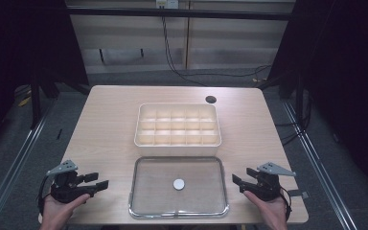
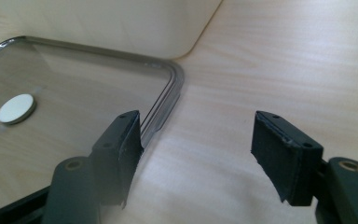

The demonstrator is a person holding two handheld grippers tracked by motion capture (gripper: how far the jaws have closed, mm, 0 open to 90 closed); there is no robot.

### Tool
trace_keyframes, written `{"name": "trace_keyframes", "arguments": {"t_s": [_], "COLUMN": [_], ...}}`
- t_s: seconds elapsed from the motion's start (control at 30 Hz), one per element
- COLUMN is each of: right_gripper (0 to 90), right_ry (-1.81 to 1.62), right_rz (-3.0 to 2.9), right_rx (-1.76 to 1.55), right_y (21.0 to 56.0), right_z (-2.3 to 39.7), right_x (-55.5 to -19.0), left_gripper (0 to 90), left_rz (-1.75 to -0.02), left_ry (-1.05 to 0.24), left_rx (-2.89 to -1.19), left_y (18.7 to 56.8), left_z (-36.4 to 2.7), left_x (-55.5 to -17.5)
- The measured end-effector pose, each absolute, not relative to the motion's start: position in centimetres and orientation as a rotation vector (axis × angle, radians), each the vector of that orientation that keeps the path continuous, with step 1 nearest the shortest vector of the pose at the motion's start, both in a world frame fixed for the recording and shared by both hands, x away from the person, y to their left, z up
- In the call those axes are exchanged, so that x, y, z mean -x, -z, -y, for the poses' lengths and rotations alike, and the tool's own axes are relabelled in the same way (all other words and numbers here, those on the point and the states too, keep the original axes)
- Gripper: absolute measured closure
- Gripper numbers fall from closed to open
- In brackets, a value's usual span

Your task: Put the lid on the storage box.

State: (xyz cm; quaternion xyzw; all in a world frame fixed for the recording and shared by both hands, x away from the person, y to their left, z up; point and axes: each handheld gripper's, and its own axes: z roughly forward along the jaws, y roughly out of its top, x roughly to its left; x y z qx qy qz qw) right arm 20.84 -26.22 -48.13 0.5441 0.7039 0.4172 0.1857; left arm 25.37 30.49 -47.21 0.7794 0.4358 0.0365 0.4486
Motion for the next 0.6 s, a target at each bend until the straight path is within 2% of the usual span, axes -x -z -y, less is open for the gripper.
{"name": "trace_keyframes", "arguments": {"t_s": [0.1, 0.17, 0.27, 0.43, 0.6], "right_gripper": [32.0, 32.0, 34.0, 35.6, 41.4], "right_ry": [-1.180, -1.180, -1.182, -1.194, -1.266], "right_rz": [-1.987, -2.003, -2.001, -2.035, -2.084], "right_rx": [-1.548, -1.565, -1.574, -1.595, -1.595], "right_y": [48.0, 47.9, 47.7, 47.0, 46.4], "right_z": [26.3, 26.4, 26.4, 26.2, 26.2], "right_x": [-20.6, -20.5, -20.4, -20.3, -20.6], "left_gripper": [37.1, 43.0, 45.4, 46.2, 49.3], "left_rz": [-1.056, -1.029, -1.017, -1.001, -1.008], "left_ry": [-0.093, -0.098, -0.098, -0.077, -0.064], "left_rx": [-1.929, -1.947, -1.963, -1.999, -2.005], "left_y": [47.1, 47.0, 46.9, 46.9, 46.7], "left_z": [-30.5, -30.3, -30.1, -29.2, -28.7], "left_x": [-25.2, -25.0, -24.9, -25.0, -26.3]}}
